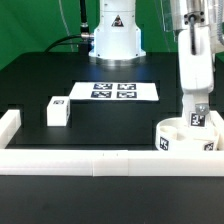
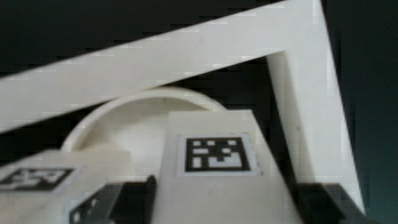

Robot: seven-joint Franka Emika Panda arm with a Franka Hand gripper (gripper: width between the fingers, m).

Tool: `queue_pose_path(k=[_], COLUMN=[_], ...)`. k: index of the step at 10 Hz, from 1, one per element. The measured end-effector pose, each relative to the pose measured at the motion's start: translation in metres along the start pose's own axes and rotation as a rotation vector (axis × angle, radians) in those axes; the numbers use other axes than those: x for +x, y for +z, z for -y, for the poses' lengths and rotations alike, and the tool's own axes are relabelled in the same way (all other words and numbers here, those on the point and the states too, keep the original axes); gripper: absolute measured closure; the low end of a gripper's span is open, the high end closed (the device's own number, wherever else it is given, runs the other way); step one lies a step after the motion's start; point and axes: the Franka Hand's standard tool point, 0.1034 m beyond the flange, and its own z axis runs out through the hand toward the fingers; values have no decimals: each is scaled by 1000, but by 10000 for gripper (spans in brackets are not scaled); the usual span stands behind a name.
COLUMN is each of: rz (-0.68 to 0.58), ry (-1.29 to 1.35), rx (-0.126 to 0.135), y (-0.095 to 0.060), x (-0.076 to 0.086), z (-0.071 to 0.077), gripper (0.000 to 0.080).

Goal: Assemble stool

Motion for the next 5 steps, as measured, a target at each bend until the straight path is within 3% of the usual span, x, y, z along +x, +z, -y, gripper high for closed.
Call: queue_pose_path(k=[2,4,5], rz=[22,28,31], ry=[215,255,261], rx=[4,2,-1], y=[2,2,3], x=[-6,-7,-8], z=[-3,-4,-5], gripper=[462,462,363])
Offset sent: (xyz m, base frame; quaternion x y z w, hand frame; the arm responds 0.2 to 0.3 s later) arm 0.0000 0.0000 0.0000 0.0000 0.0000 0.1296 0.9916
